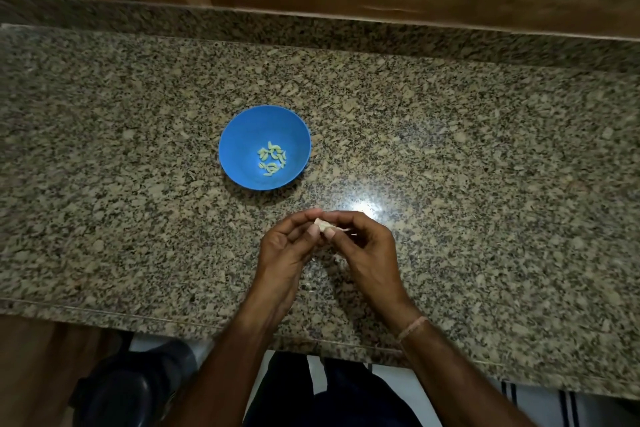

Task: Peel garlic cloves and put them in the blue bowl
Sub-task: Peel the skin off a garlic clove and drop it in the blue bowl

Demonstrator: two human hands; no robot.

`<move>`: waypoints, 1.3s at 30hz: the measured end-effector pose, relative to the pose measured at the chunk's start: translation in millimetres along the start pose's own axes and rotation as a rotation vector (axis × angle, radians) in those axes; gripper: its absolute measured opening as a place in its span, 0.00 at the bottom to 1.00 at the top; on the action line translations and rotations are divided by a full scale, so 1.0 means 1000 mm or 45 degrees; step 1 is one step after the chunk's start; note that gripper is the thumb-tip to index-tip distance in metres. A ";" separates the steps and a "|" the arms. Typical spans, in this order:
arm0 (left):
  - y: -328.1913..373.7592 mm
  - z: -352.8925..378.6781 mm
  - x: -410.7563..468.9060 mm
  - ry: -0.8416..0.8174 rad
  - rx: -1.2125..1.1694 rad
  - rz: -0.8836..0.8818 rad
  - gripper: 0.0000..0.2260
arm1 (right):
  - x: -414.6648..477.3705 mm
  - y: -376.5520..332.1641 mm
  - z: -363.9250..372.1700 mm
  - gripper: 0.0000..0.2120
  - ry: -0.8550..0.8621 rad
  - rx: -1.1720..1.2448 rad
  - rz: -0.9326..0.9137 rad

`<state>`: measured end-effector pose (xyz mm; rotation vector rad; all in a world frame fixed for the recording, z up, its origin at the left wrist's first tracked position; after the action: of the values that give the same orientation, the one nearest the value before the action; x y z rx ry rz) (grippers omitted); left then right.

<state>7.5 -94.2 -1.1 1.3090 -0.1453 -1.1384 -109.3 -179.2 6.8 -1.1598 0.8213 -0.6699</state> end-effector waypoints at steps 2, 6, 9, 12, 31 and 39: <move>0.002 0.002 -0.001 -0.033 0.010 0.024 0.11 | -0.001 -0.002 -0.002 0.08 0.014 0.006 -0.005; 0.005 0.002 -0.002 -0.027 0.096 0.108 0.12 | -0.003 -0.002 -0.001 0.08 0.008 -0.032 0.011; 0.007 0.003 -0.003 -0.023 0.181 0.156 0.12 | -0.004 -0.002 -0.001 0.07 0.053 -0.180 -0.012; 0.009 0.001 -0.006 0.015 0.256 0.185 0.12 | -0.007 -0.009 0.001 0.07 0.020 -0.446 -0.132; -0.004 -0.012 -0.009 0.081 0.387 0.082 0.10 | -0.011 0.016 0.000 0.05 -0.118 -0.375 0.086; -0.005 -0.025 0.008 -0.027 0.446 -0.015 0.09 | -0.008 0.022 0.001 0.07 -0.130 0.111 0.416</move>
<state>25.2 -82.8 -17.1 1.6077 -0.3661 -1.1715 -111.6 -166.5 -12.9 -0.9451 0.8620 -0.3699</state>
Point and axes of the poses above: each hand's wrist, its own x-axis towards the middle knuckle, its own z-axis out of the palm, y = z × x, the point moved 5 cm from there along x, towards the middle knuckle, and after that the axes turned 5 degrees about x, right-handed, at the moved point
